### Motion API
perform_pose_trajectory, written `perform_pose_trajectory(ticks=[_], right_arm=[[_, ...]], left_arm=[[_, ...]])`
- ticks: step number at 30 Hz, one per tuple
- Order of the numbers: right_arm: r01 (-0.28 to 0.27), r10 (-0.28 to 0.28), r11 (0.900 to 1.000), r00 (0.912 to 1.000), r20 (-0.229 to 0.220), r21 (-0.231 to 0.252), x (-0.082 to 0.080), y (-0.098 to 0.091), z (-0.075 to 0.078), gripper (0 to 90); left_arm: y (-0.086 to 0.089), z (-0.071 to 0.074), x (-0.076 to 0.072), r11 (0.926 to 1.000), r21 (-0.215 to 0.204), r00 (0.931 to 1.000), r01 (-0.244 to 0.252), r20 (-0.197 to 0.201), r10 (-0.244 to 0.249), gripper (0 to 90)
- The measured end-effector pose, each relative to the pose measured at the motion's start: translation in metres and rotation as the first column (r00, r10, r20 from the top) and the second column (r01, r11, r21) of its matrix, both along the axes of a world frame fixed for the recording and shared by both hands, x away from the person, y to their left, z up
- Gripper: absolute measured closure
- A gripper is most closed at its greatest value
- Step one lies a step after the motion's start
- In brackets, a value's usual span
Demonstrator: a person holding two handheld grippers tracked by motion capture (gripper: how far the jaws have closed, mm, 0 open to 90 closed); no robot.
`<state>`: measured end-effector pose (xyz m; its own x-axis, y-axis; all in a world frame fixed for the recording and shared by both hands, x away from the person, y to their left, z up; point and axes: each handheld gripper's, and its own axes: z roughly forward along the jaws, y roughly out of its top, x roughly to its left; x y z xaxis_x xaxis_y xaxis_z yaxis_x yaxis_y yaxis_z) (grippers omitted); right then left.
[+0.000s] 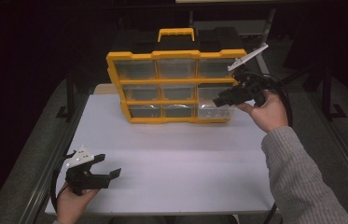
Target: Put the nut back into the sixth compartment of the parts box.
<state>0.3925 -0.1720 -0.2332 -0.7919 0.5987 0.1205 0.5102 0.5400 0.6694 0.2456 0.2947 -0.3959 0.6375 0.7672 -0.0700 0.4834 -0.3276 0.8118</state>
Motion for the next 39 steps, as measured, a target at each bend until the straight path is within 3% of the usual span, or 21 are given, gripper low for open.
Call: perform_pose_trajectory(ticks=[18, 39], right_arm=[[-0.014, 0.013, 0.9993, 0.9997, 0.018, 0.035, -0.028, -0.015, -0.021, 52.3], [-0.006, 0.006, 0.9989, 0.9999, -0.011, 0.046, -0.044, -0.019, -0.062, 45.0]], left_arm=[[-0.002, 0.001, 0.0, 1.0, 0.001, 1.0, 0.0, 0.003, 0.0, 16.0], [-0.004, 0.003, 0.0, 1.0, -0.003, 1.0, 0.006, 0.002, -0.006, 16.0]])
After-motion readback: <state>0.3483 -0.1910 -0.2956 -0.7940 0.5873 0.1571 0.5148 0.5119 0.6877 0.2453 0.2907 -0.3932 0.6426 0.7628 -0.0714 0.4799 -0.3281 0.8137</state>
